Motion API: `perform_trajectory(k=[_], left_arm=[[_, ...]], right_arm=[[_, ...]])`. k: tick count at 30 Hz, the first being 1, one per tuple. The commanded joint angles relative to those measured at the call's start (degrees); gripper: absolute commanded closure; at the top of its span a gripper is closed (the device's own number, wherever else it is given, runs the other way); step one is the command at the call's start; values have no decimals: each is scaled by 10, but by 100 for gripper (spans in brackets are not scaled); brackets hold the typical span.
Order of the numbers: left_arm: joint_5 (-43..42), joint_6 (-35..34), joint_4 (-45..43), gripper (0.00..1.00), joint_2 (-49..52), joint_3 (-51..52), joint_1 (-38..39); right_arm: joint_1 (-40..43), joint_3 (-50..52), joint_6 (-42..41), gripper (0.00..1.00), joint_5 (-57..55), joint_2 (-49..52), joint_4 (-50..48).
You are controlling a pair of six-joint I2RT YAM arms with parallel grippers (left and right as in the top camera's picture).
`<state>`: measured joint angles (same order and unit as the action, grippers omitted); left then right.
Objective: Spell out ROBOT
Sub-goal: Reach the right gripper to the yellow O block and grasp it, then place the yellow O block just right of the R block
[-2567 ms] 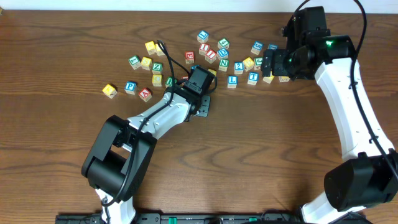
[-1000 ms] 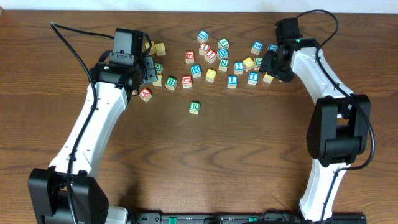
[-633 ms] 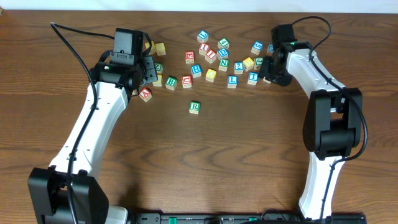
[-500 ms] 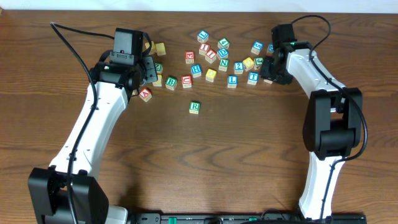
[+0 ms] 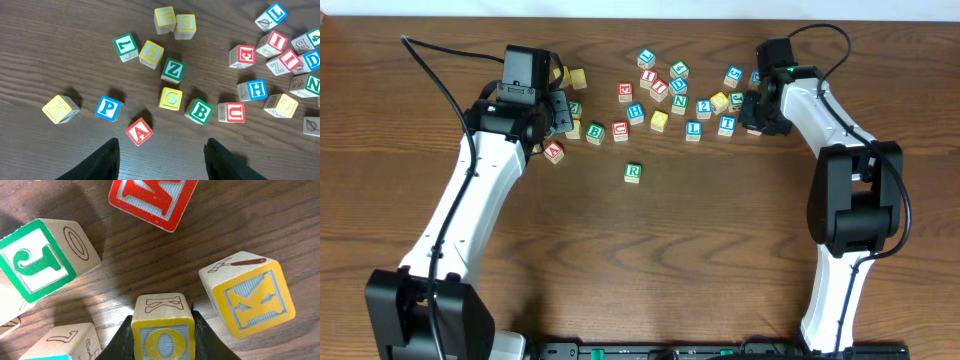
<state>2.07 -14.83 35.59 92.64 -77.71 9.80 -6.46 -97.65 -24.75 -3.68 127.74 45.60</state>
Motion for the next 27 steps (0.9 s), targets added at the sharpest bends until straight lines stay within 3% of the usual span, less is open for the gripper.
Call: perform_trajectory(k=[1,6,10,17,24,27], left_arm=[[5,-3,0,46,7,-1,-1],[5,-3,-1,46,7,-1,-1],[5,-3,-12,46,7,-1,-2],[5,-3,-18,46,7,-1,-12],[5,-3,-17,46,7,-1,-40],[5,-3,-17,46,9,-1,-40]], right_arm=[[2,-6,29,89,-6,7,5],[2,-6,78,88,3,-20,6],[-12,-7,151,88,86,-95,28],[-88,-6,156,88,88,-186,85],[-200,10,16,90,73,-122,80],[-237,10,7,91,70,-81,61]])
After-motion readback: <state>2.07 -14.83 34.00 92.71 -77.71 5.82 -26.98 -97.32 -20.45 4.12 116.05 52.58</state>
